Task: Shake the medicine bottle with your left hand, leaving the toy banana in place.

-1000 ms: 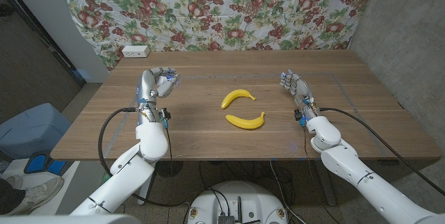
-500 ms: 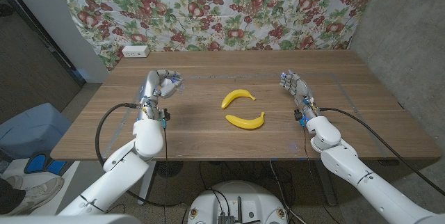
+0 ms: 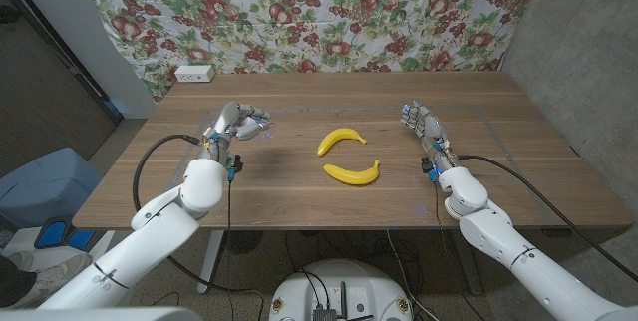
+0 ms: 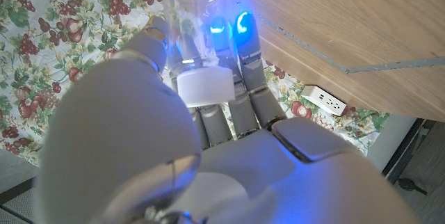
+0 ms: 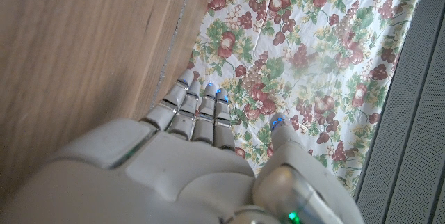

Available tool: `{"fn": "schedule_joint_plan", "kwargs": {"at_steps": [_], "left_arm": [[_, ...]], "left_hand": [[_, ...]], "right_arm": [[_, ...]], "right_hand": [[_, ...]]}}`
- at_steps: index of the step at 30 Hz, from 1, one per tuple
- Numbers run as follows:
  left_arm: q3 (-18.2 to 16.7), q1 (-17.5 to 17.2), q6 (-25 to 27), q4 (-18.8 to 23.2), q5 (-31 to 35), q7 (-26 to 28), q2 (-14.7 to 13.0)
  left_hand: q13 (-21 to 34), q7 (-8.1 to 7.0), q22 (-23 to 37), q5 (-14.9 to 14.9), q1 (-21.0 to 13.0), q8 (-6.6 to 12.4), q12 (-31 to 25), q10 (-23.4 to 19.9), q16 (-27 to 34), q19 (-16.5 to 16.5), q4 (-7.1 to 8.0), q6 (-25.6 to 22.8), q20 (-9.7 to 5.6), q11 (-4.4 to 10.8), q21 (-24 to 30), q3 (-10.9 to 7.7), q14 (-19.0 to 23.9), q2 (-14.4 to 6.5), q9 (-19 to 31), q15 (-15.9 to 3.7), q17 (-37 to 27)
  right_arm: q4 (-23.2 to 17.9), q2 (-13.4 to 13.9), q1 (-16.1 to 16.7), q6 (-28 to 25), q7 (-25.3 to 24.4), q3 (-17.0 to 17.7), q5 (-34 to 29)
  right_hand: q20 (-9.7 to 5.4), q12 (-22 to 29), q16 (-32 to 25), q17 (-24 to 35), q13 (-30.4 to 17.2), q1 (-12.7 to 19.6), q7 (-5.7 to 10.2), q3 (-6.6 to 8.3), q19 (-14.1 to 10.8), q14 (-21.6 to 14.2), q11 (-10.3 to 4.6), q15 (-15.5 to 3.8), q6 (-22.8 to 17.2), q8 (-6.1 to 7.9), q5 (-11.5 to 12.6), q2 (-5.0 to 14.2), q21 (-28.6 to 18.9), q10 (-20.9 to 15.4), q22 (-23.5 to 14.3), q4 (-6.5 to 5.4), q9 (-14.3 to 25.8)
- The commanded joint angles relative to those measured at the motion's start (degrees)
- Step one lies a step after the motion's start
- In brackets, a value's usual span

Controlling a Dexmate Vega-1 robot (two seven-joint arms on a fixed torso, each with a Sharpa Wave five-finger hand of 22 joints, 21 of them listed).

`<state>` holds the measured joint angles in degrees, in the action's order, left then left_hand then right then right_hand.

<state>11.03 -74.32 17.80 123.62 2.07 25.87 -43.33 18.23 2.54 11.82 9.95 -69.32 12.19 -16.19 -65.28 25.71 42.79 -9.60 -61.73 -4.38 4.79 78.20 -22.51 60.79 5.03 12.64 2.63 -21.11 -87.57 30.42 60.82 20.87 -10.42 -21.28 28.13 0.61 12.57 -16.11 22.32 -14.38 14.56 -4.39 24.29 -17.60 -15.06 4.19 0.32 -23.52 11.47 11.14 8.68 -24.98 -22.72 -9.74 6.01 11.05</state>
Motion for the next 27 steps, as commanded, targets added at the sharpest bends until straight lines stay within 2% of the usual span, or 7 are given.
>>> {"fn": "schedule_joint_plan", "kwargs": {"at_steps": [1,9,19,27], "left_arm": [[0.38,0.66,1.17,0.3,-2.5,-1.24,-2.33],[1.08,-1.08,-3.73,-1.45,1.52,8.59,2.08],[2.01,-2.33,-10.17,-4.14,6.88,18.22,7.39],[1.91,-2.75,-12.16,-4.91,8.94,20.47,9.56]], "left_hand": [[0.16,0.05,0.07,0.31,-9.21,-0.03,0.09,-0.38,0.3,-0.28,0.0,-0.37,-7.33,0.24,0.31,-0.51,13.58,-9.09,0.25,-16.18,-8.33],[0.25,0.06,-0.09,0.3,-9.2,-0.02,0.1,-0.48,0.21,-0.35,-0.02,-0.43,-7.35,0.17,0.52,-0.53,13.64,-9.06,0.25,-16.17,-8.33],[0.37,0.12,-0.26,0.27,-9.16,-0.06,0.18,-0.4,0.24,-0.4,0.0,-0.37,-7.31,0.12,0.74,-0.56,13.84,-9.07,0.25,-16.18,-8.43],[0.37,0.0,-0.45,0.27,-9.27,-0.1,0.29,-0.43,-0.1,-0.51,-0.08,-0.32,-7.38,0.19,0.86,-0.67,13.68,-9.09,0.24,-16.2,-8.19]], "right_arm": [[-0.1,-0.19,0.11,-0.18,-0.12,-0.07,0.12],[-0.02,-0.09,-0.03,-0.11,0.08,-0.11,0.04],[-0.37,0.29,0.82,0.5,0.3,0.27,0.33],[-0.54,0.48,1.5,0.94,0.34,0.54,0.47]], "right_hand": [[0.03,0.15,0.06,0.05,0.02,-0.33,-0.26,0.0,-0.2,-0.35,0.03,-0.16,-0.2,0.15,-0.22,0.31,0.33,-0.27,-0.3,0.29,0.17],[0.03,0.15,0.06,0.03,0.02,-0.33,-0.27,0.02,-0.25,-0.39,0.03,-0.11,-0.14,0.13,-0.22,0.32,0.49,-0.28,-0.31,0.3,0.17],[0.04,0.13,0.09,-0.01,0.03,-0.36,-0.27,0.03,-0.33,-0.37,0.09,-0.04,-0.12,0.13,-0.22,0.32,0.69,-0.23,-0.32,0.31,0.17],[0.05,0.16,0.1,-0.03,0.03,-0.38,-0.18,0.04,-0.37,-0.37,0.07,-0.14,-0.16,0.15,-0.22,0.32,0.81,-0.3,-0.32,0.32,0.17]]}}
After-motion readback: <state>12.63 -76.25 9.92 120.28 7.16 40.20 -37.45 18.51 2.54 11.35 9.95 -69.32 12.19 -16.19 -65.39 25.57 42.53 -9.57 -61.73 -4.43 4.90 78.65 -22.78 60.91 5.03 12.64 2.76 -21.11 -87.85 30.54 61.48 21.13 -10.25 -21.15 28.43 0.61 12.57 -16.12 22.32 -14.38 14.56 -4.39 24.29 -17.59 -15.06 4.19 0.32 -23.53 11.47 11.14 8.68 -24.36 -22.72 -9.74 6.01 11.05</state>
